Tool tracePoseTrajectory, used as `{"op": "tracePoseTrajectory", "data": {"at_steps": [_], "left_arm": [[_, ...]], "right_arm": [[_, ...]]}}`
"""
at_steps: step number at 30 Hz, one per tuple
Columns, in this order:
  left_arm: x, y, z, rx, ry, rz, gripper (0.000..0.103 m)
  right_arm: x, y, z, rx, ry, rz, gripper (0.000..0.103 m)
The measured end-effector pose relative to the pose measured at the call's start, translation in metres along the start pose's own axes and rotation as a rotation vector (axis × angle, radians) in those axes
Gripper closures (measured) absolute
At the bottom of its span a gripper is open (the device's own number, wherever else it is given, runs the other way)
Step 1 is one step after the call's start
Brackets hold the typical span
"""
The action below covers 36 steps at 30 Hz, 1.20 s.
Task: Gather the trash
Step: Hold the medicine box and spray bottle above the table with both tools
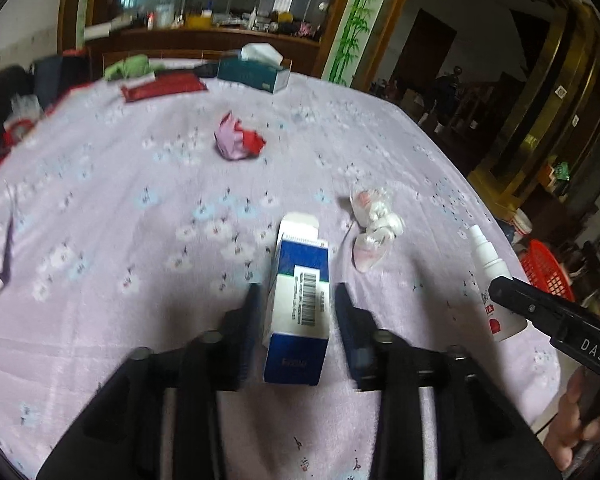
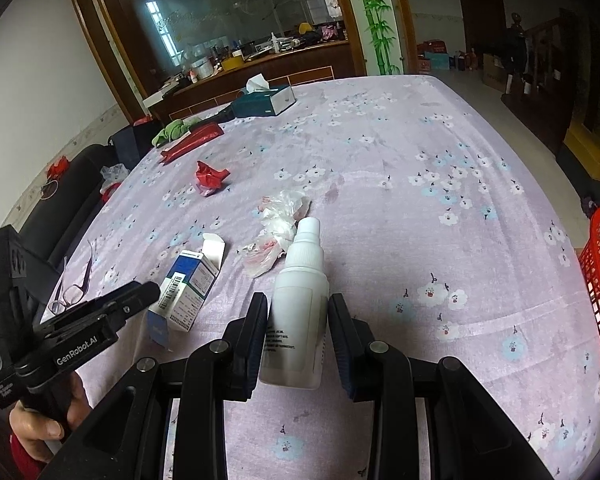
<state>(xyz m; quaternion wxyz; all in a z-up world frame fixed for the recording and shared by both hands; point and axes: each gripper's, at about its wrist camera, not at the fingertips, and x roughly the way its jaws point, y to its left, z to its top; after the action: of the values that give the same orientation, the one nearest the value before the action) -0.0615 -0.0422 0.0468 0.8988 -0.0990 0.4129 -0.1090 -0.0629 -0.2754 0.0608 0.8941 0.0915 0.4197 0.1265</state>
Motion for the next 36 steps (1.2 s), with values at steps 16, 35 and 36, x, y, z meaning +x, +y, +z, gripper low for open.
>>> {"op": "tracePoseTrajectory", "data": {"at_steps": [16,35,36], "left_arm": [[0.052,-0.005,0.0,0.062,0.049,0.159,0.07],[-0.016,-0.05,0.008,0.2,-0.245,0.329,0.07],[-0.017,-0.05,0.007,0.204,-0.249,0.333,0.07]], "right_arm": [[0.001,-0.004,-0.005,-0.003,0.006,0.02,0.07],[-0.006,0.0,-0.002,-0.017,-0.027,0.004,0.07],[-0.006,0.0,-0.002,-0.018,-0.028,0.003,0.07]]}}
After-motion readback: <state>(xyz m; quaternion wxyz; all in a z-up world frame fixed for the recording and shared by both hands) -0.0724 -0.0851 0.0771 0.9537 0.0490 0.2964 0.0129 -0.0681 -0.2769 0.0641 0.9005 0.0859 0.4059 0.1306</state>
